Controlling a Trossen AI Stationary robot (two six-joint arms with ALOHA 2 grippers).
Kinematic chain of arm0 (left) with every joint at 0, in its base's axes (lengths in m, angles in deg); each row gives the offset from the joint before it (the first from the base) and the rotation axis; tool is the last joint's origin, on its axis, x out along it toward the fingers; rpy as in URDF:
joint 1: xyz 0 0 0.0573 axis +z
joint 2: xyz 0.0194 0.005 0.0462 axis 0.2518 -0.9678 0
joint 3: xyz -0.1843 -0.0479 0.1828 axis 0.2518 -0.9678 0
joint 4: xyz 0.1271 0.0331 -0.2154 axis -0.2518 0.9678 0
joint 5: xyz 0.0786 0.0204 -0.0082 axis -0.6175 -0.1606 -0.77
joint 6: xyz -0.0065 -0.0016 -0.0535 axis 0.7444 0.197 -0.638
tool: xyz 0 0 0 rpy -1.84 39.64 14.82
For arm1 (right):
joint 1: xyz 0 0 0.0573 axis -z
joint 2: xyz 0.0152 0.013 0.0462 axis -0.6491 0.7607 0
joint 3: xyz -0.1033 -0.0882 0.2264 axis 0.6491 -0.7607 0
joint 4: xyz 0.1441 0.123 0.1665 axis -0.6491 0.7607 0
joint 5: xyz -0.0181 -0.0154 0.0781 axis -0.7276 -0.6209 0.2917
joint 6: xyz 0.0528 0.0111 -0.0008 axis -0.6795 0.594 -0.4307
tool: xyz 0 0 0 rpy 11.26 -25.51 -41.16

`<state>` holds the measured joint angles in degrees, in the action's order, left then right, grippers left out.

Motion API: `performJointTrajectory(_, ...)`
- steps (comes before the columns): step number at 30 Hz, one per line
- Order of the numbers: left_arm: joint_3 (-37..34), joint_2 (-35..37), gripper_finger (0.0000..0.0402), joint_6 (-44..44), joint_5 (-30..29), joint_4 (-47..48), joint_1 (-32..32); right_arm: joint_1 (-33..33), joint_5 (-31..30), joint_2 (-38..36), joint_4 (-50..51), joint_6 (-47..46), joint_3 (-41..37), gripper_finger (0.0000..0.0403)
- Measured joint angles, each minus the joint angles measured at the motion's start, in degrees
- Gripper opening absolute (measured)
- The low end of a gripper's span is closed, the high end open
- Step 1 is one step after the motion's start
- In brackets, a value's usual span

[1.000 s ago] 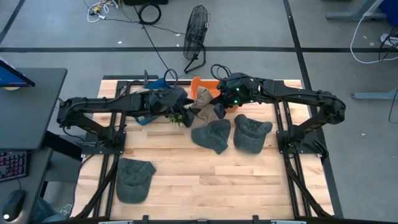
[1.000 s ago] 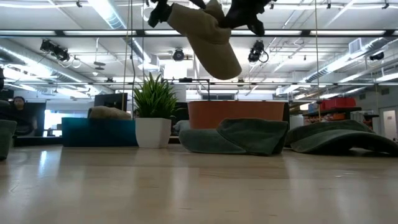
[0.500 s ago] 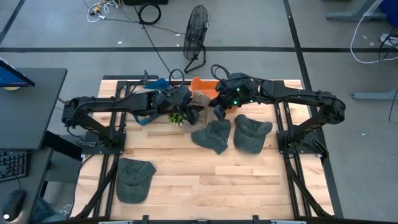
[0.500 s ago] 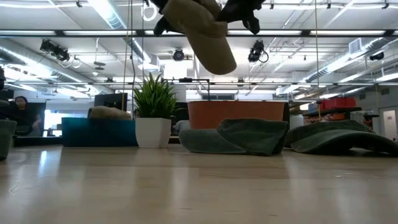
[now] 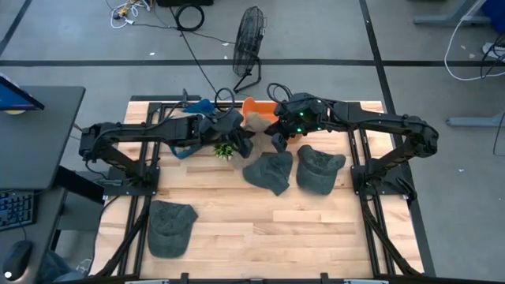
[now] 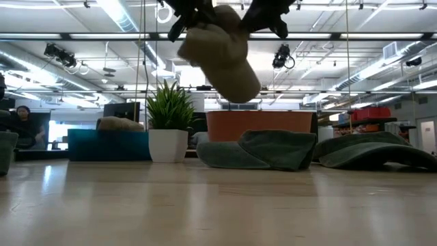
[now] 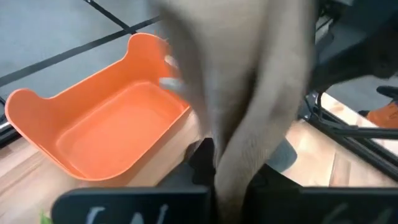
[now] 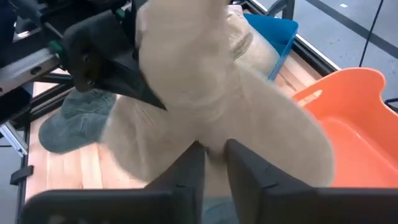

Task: Pick & Place hat
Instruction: Put the brown cap into the blue bin

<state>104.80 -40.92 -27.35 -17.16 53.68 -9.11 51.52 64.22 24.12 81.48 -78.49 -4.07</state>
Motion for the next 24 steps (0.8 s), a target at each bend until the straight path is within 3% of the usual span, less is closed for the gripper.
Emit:
performJointTrajectory(12, 0.0, 9.0, 0.0017, -3.3, -2.0, 0.2, 5.0, -0.1, -1.4, 0.0, 1.4, 0.1, 0.0, 0.0188)
performJointTrajectory(24, 0.0, 18.6, 0.0019, -4.0, -6.1, 17.9, 14.1, -0.4, -1.4, 0.0, 4.6, 0.0, 0.0, 0.0185)
